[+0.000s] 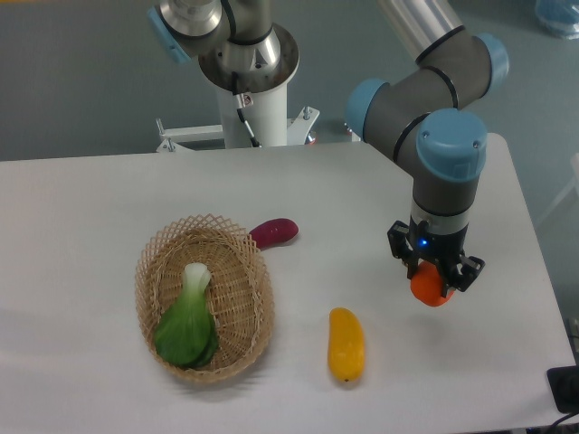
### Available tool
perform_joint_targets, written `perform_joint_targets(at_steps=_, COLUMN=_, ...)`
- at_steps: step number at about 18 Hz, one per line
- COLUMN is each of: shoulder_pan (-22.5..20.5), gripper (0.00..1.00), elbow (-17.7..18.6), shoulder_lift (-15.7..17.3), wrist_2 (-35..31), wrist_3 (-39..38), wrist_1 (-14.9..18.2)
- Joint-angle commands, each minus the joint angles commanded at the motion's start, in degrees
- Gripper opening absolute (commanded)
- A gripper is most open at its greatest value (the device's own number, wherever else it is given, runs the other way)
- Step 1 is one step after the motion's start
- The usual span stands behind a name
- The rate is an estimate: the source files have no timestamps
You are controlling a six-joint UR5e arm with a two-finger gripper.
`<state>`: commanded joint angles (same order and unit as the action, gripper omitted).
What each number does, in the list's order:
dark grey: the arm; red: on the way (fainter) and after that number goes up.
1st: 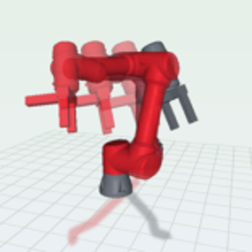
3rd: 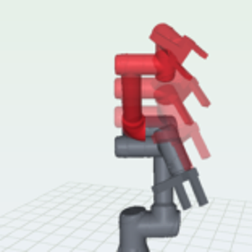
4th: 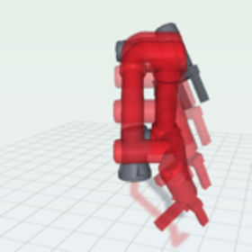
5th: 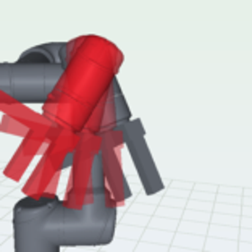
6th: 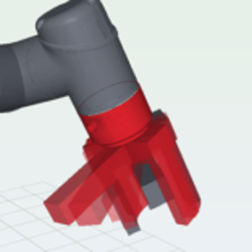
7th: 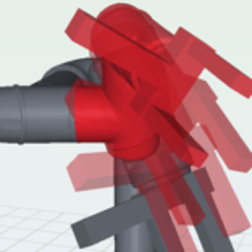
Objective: Place the orange on the table
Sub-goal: 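Carry the held orange with the gripper toward the red vegetable and lower it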
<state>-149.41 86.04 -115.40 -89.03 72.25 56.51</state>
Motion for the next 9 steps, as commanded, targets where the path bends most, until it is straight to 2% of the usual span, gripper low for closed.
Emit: perform_joint_targets(at_steps=9, shoulder_pan=0.88, gripper=0.58, elbow=0.71, shoulder_lift=-0.96, wrist_2=0.0, wrist_3=-0.09, wrist_1=-0.17)
